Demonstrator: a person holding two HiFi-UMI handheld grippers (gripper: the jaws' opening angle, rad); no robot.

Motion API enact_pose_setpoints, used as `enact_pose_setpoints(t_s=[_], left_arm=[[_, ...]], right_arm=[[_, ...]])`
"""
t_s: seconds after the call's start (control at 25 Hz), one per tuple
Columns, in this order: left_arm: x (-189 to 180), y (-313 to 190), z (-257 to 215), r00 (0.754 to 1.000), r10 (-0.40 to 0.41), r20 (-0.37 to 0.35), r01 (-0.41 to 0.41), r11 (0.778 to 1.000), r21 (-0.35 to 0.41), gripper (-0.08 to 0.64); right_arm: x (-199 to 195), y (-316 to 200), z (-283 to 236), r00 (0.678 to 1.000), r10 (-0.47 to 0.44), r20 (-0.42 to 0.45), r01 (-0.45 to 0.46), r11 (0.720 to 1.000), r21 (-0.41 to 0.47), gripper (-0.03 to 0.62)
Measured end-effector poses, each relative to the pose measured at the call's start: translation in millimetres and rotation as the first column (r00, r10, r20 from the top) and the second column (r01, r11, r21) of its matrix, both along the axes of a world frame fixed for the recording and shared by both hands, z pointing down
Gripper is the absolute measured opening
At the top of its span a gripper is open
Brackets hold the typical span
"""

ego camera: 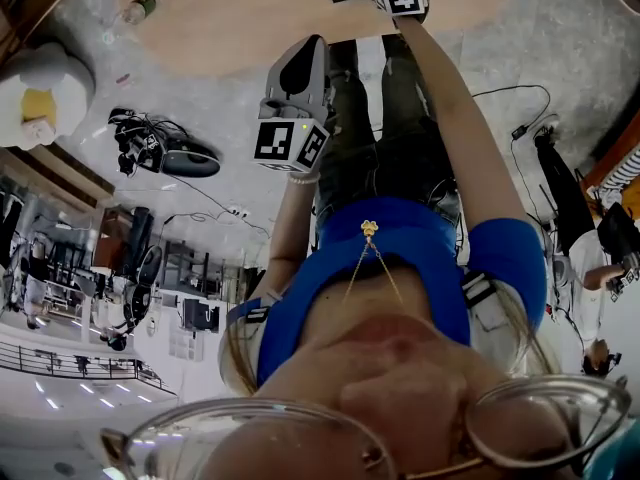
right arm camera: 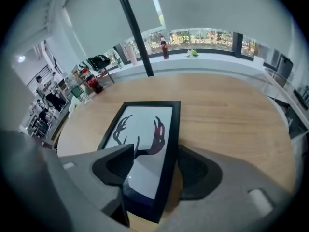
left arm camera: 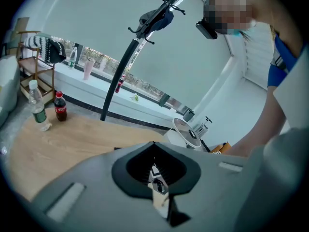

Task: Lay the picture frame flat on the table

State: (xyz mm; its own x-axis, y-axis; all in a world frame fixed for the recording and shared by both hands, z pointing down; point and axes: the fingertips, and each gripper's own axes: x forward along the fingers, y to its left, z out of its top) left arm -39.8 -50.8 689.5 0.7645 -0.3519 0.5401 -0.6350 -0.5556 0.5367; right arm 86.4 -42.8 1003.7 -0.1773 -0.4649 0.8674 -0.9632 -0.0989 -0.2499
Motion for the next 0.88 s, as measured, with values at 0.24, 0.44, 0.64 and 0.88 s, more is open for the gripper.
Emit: enact_pose_setpoints(t_s=[0.24,0.44,0.64,0.88], left_arm=[[-7.8,-3.5,5.0,1.0,-0.013,0.019,0.013,1.0,0.005,-0.002],[-7.6,-5.5,5.3,1.0,-0.006,0.03,0.005,1.0,0.012,-0.002],[-0.8,-2.0,-1.3,0.999,0.003,0.034,-0.004,1.0,0.025,-0.003],[27.3,8.2,-27.2,0.999,0.039,0.03,-0.041,0.997,0.068,-0.004]], right_arm=[[3.6,2.2,-5.7,0.999,-0.002,-0.032,0.002,1.0,-0.006,0.272],[6.6,1.7,-20.7,0.999,-0.033,-0.043,0.033,0.999,0.012,0.195],[4.4,1.8,-52.0,0.994,-0.111,-0.013,0.111,0.991,0.072,0.002],[12.5,8.6,-108.3,0.989,-0.149,0.021,0.144,0.979,0.145,0.002]])
